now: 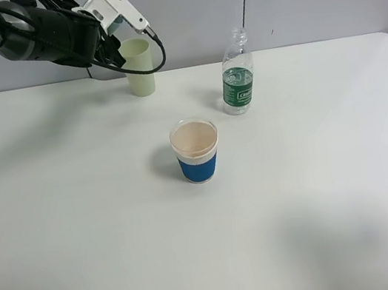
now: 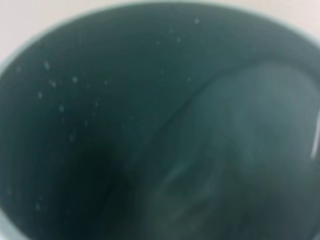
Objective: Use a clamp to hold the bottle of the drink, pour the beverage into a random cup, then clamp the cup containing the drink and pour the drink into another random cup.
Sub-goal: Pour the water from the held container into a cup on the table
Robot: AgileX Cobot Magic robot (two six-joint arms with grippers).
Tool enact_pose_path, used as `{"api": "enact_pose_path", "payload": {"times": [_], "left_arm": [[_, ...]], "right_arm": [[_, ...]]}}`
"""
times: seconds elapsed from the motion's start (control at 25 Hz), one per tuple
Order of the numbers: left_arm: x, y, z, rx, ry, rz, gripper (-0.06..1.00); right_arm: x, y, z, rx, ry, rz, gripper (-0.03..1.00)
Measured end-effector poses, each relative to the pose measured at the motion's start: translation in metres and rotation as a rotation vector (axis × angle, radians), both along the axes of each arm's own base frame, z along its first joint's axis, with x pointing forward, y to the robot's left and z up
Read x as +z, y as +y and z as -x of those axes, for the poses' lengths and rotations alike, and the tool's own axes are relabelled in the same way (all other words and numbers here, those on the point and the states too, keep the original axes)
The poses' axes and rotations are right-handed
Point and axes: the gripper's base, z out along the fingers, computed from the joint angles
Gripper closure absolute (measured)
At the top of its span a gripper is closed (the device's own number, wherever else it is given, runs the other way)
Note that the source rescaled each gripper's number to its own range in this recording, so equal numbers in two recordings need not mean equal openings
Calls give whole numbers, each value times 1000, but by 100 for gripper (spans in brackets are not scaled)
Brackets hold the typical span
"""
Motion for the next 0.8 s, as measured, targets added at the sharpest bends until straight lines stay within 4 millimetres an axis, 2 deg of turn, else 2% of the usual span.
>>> {"api": "enact_pose_path", "payload": {"times": [0.32, 0.8], "left_arm": [[3, 5, 1, 19, 6, -124, 93], [8, 3, 0, -6, -32, -210, 93]], "right_arm": [[0, 0, 0, 0, 0, 0, -3], [0, 0, 0, 0, 0, 0, -3]]}}
